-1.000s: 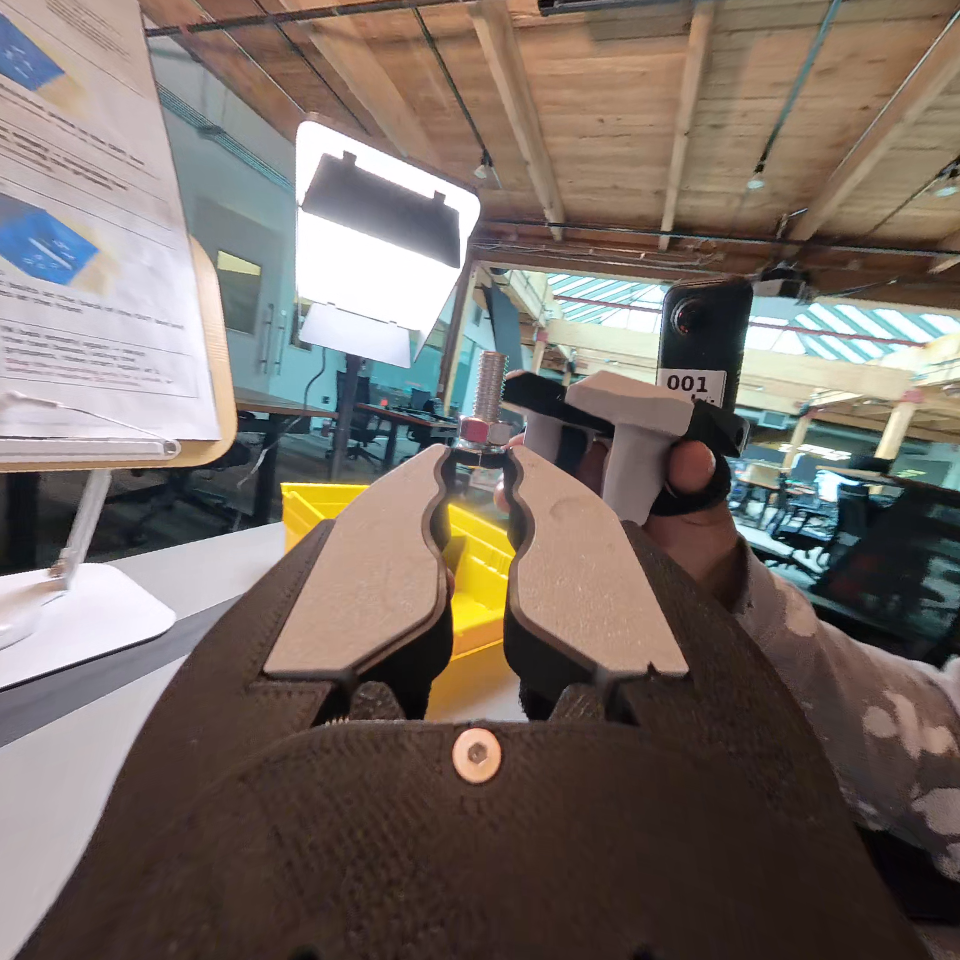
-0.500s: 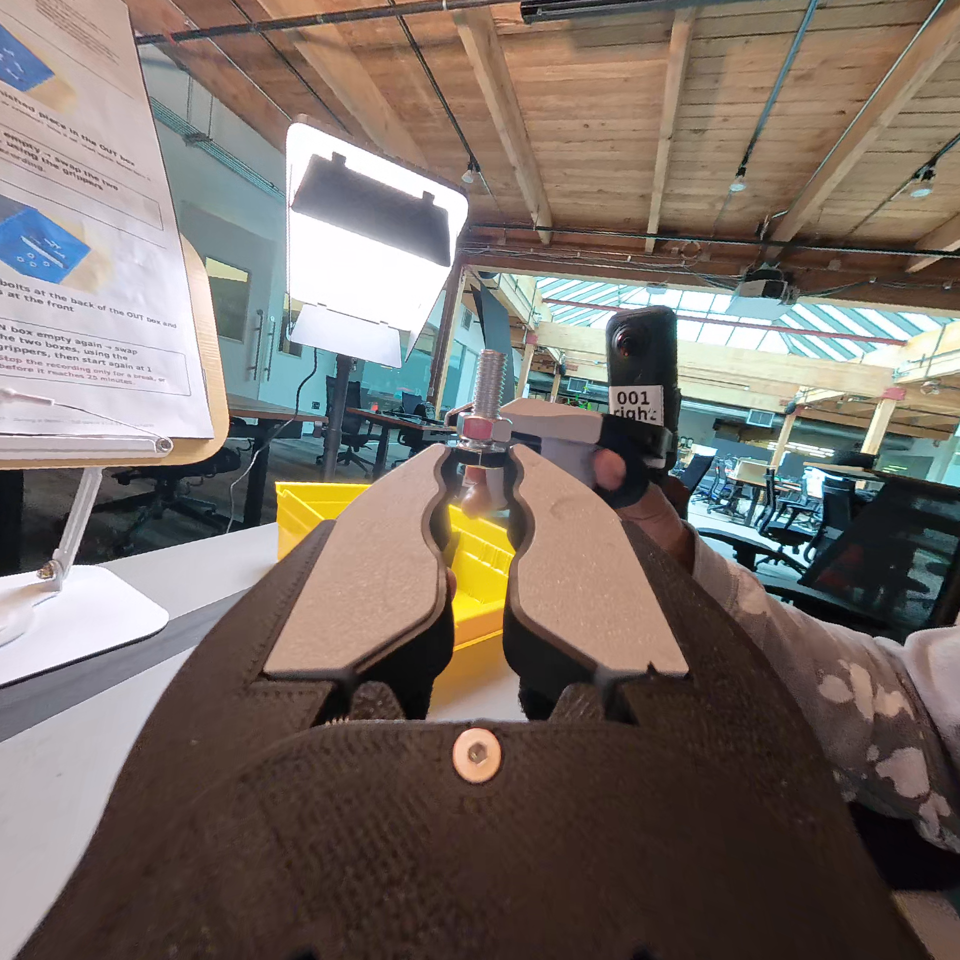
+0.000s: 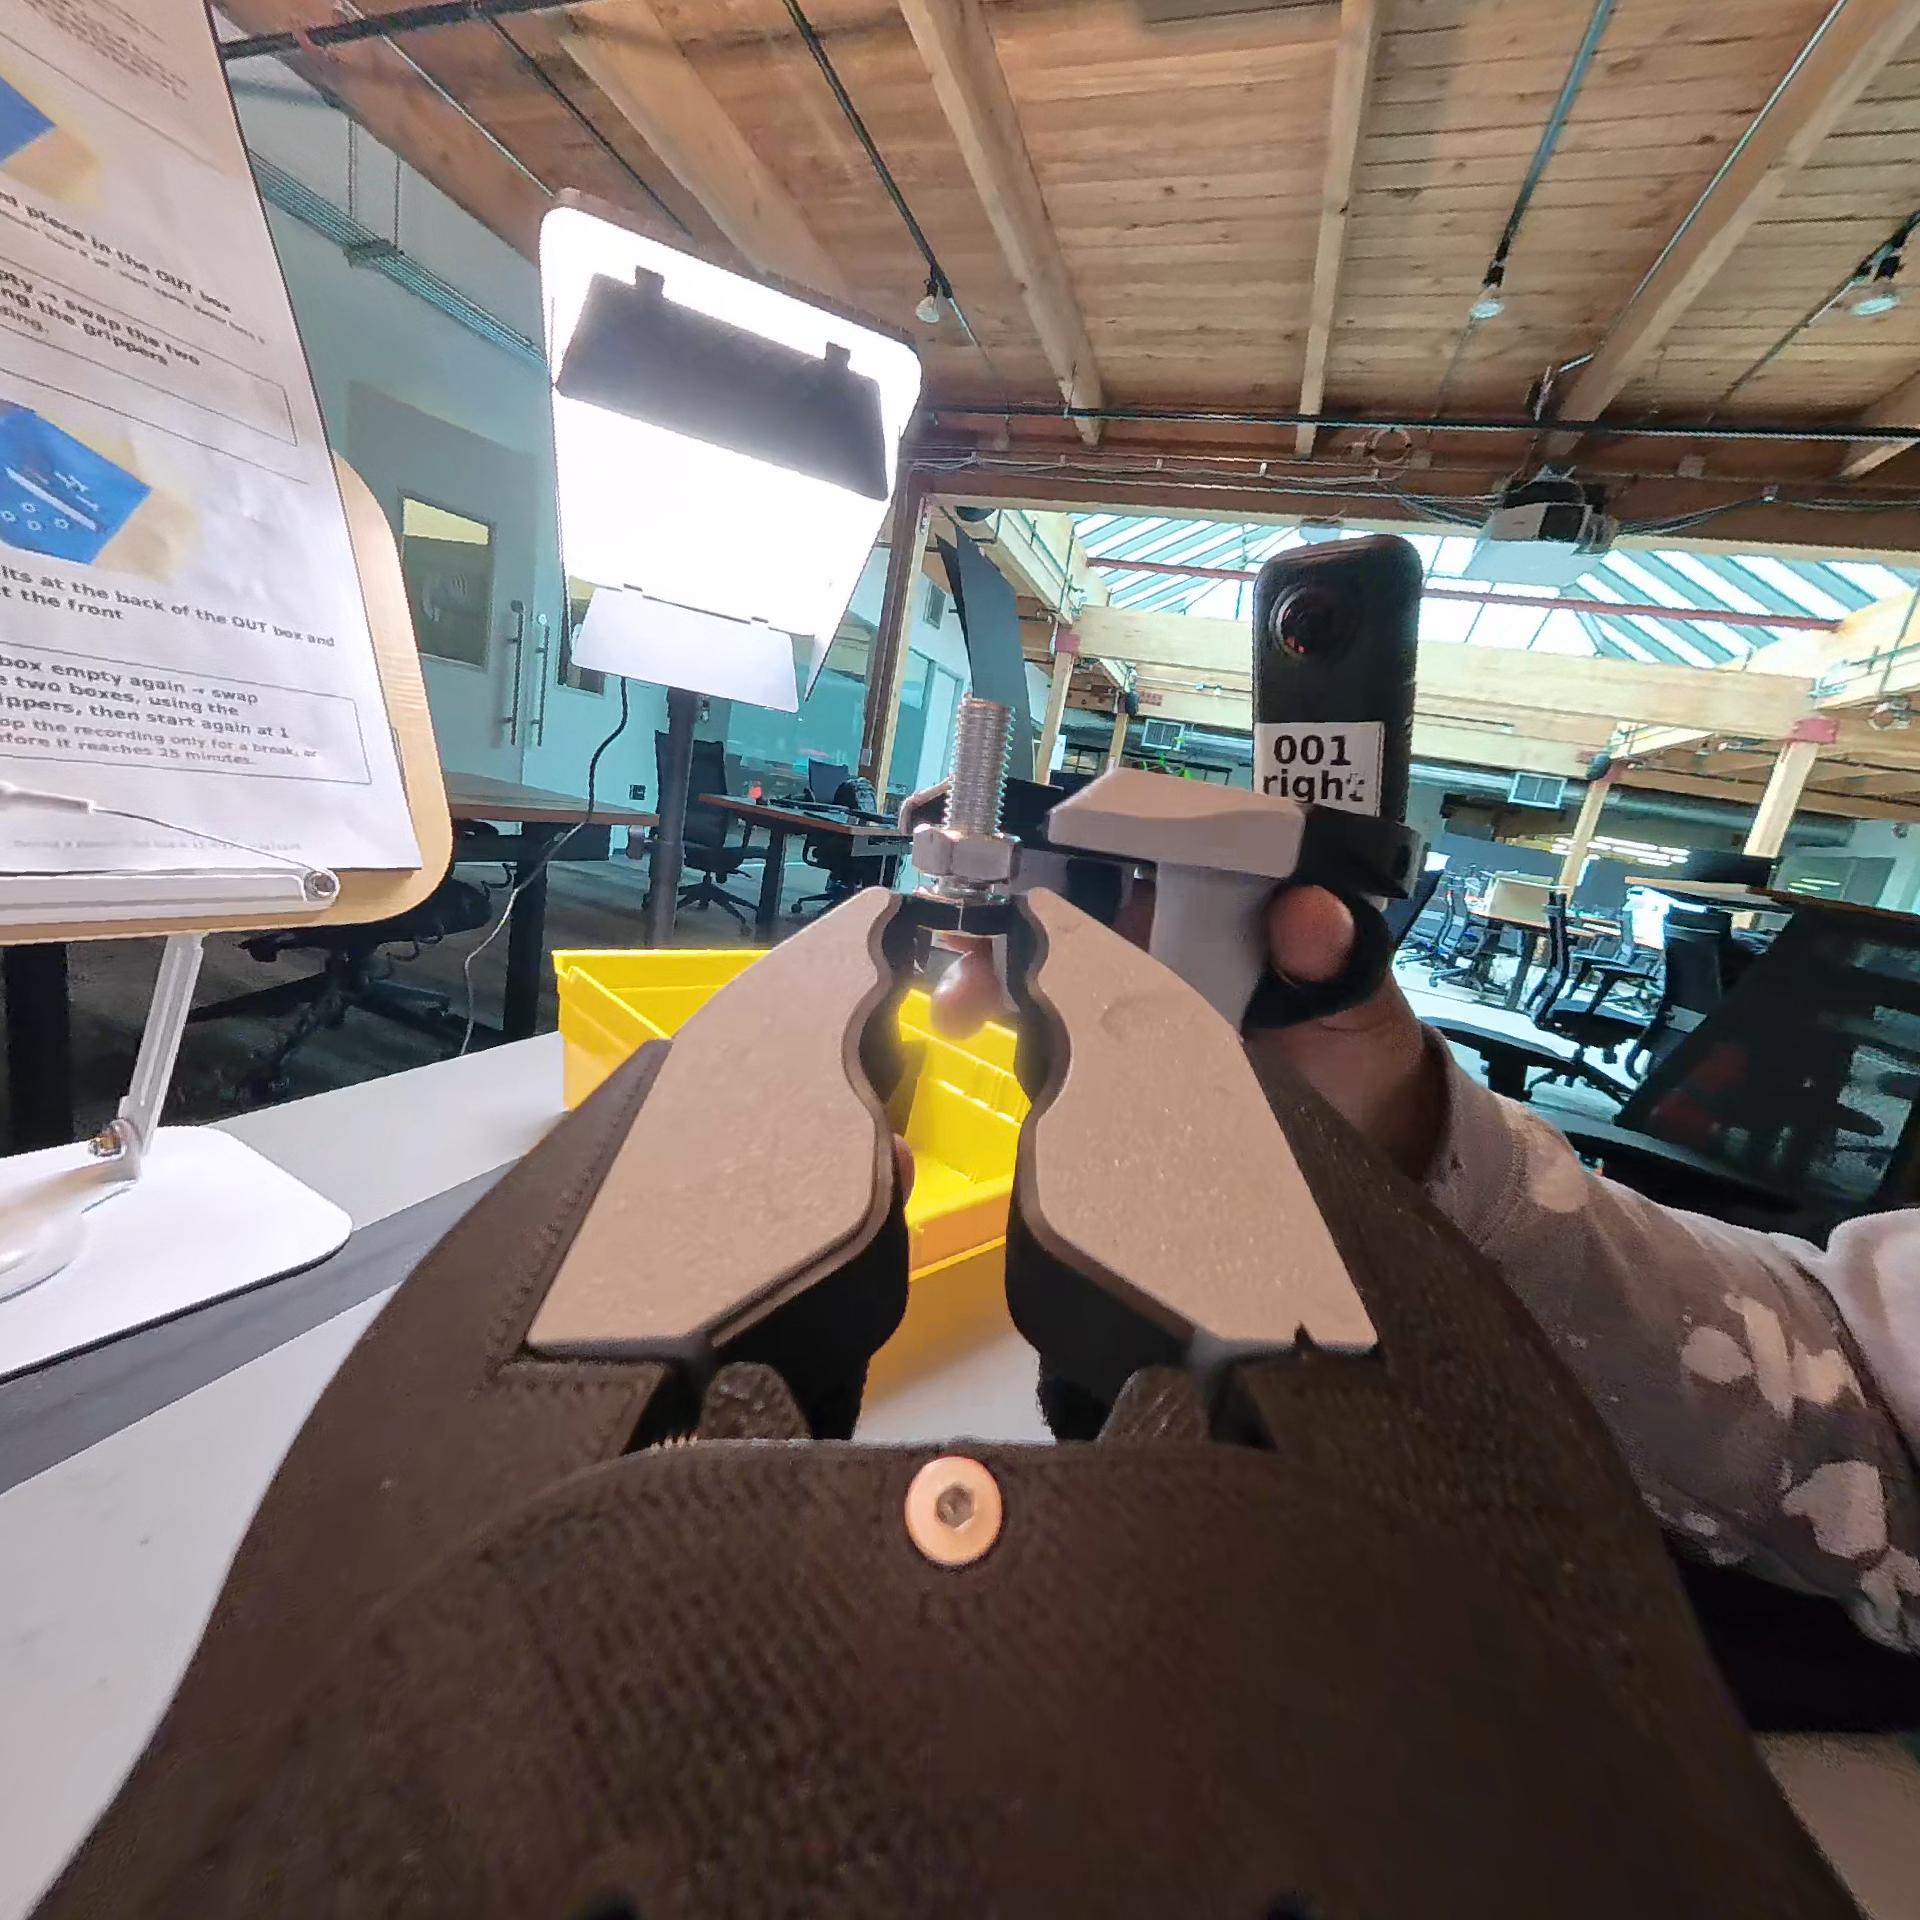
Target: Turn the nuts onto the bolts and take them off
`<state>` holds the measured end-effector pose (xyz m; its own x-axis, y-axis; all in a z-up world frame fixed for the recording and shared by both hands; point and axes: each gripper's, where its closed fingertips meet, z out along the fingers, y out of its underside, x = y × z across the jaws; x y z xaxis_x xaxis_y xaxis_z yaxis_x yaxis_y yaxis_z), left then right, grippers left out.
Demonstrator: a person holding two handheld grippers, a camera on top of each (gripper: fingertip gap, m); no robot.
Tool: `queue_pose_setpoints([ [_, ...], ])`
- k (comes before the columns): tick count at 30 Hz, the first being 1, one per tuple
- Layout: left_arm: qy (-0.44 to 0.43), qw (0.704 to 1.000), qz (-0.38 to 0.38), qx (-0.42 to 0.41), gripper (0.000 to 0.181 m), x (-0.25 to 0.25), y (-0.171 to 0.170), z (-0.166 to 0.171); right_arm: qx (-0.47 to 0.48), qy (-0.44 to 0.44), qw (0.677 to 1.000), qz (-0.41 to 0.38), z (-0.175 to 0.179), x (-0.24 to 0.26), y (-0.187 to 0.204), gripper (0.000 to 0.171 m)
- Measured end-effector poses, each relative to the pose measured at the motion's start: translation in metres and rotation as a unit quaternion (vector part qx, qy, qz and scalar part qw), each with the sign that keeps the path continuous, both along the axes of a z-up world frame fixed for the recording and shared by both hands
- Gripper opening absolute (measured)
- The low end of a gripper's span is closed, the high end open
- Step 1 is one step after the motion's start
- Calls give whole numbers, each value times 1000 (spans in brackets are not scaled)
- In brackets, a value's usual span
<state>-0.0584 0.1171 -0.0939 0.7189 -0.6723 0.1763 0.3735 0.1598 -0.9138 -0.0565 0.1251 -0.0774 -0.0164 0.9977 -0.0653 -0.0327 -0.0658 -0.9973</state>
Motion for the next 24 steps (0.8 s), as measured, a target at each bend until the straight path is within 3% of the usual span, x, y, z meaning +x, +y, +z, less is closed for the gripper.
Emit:
queue_pose_setpoints([
  [3,2,1000,3,-2,18,1,0,0,3,-10,1000,2,-7,-6,-2,37],
  [5,-1,1000,-3,5,18,-2,-3,3,-27,-2,999,-40,-7,2,21,16],
  [6,2,1000,1,7,18,-2,-3,4,-30,5,998,-54,-6,7,30,15],
  [12,10,1000,2,-3,18,1,1,-2,-11,-9,1000,10,-5,-5,-6,35],
  [15,9,1000,6,-4,18,0,0,-1,-13,-11,1000,4,-9,-7,-1,40],
  [16,2,1000,-3,2,18,-2,-1,1,-28,-11,1000,-9,-9,-3,8,24],
  [17,-1,1000,1,0,18,-5,-1,2,-28,-3,999,-38,-8,2,21,21],
  [19,6,1000,7,4,18,-7,-1,3,-24,-3,999,-43,-7,8,28,25],
  [24,12,1000,3,-6,18,-1,2,-4,-10,-9,1000,7,-7,-7,-4,37],
])
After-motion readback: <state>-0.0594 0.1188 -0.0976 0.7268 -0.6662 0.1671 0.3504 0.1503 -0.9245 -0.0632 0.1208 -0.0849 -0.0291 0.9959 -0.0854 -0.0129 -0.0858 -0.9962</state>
